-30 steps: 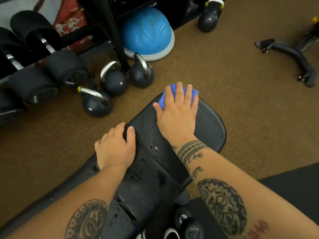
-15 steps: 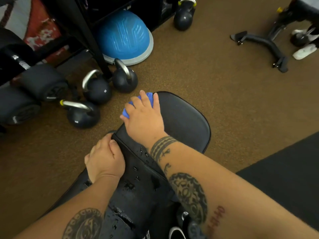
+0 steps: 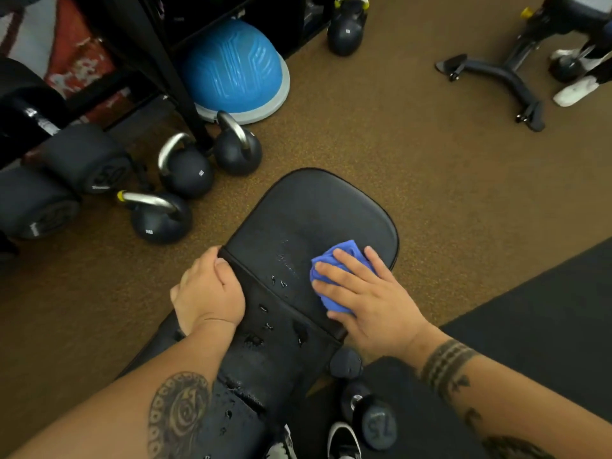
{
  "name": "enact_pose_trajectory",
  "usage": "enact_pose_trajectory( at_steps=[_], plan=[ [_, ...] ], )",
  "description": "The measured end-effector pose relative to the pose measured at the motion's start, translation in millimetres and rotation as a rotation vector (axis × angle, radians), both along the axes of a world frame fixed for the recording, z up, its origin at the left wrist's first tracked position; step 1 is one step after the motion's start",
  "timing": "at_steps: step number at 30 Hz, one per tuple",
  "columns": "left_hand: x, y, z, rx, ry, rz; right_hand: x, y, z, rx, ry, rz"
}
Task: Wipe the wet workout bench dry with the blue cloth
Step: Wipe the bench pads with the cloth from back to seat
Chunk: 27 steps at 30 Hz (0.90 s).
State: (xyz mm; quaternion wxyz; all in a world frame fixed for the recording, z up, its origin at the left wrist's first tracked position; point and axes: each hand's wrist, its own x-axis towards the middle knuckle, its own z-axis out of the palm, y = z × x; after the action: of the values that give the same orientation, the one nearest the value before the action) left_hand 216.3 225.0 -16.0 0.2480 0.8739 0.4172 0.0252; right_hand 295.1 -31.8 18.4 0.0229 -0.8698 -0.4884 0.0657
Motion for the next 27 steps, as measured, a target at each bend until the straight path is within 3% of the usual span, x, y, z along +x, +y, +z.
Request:
enact_pose_trajectory(
  at_steps=[4,8,12,16,22,24,27],
  plan=[
    [1,0,-2,0.001,0.005,-0.008,-17,82,-4,0.007,0.013,-0.247],
    [1,2,-5,0.008,0.020,-0.013,-24,129,-11,0.057,0.089,-0.181],
    [2,1,-4,0.009,-0.011,0.001,-29,63,-12,0.017,0.049,-0.047],
    [0,-1,-1,0.010,-0.018,0.001,-13,9,-4,0.029,-0.015,-0.342],
    [0,0,-6,0.033,-0.022,-0.015,83,97,5,0.206,0.002,-0.901],
    [0,0,-9,0.045,-0.027,-0.027,98,133,6,0.183,-0.056,-0.856],
    [0,0,-9,0.047,-0.034,-0.038,72,180,-1,0.100,-0.162,-0.408]
  ],
)
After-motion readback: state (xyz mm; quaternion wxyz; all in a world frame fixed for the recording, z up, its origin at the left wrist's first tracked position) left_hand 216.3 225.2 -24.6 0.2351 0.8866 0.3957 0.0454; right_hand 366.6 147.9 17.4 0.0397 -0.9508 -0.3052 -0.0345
